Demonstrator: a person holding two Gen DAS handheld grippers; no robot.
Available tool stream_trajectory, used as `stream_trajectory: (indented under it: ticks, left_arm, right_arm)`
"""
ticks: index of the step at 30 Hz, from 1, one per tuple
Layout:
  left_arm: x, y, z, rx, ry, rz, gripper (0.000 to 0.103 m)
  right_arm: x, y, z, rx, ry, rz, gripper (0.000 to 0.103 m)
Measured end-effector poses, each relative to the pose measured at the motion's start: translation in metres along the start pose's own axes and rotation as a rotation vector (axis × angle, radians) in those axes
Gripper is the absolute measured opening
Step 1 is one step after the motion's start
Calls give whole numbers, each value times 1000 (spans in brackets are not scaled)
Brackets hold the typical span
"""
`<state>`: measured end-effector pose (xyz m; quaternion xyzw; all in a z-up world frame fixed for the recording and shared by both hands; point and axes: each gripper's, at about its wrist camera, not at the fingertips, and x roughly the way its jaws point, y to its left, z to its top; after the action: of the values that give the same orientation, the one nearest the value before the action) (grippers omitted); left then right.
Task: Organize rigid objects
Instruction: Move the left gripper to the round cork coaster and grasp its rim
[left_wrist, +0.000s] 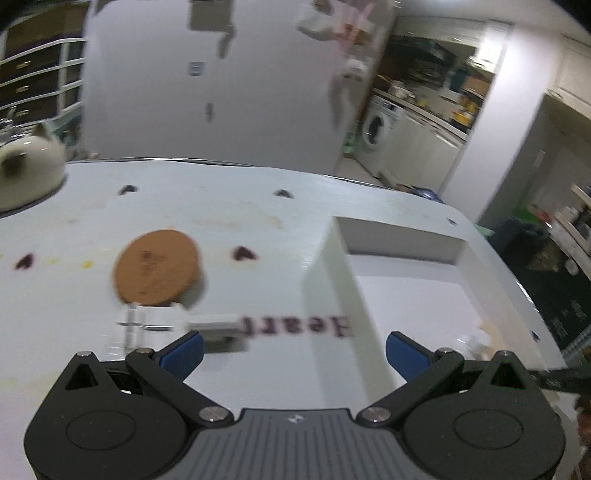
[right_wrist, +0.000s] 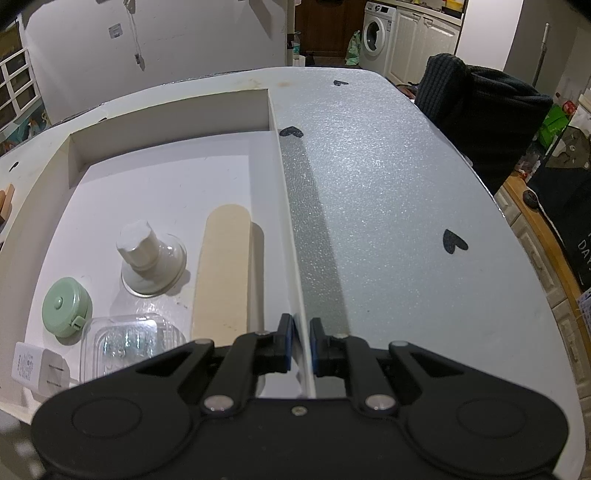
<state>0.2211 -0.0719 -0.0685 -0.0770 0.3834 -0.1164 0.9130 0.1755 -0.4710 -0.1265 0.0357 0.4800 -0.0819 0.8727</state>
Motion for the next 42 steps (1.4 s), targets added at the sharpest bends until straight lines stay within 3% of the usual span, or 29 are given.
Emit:
stream_trajectory:
  ticks: [15, 24, 30, 42]
  left_arm:
    - [47, 82, 21, -122, 11, 173, 103]
    - [90, 103, 33, -129, 67, 172, 103]
    - [107, 99, 44, -82, 59, 196, 103]
    - [116, 105, 54, -108, 32, 208, 99]
  right_arm:
    - [2, 3, 2, 15, 11, -12, 12]
    - [4, 3, 3, 38, 19, -22, 12]
    - [4, 3, 3, 55, 20, -30, 13]
    - [4, 3, 3, 64, 21, -32, 13]
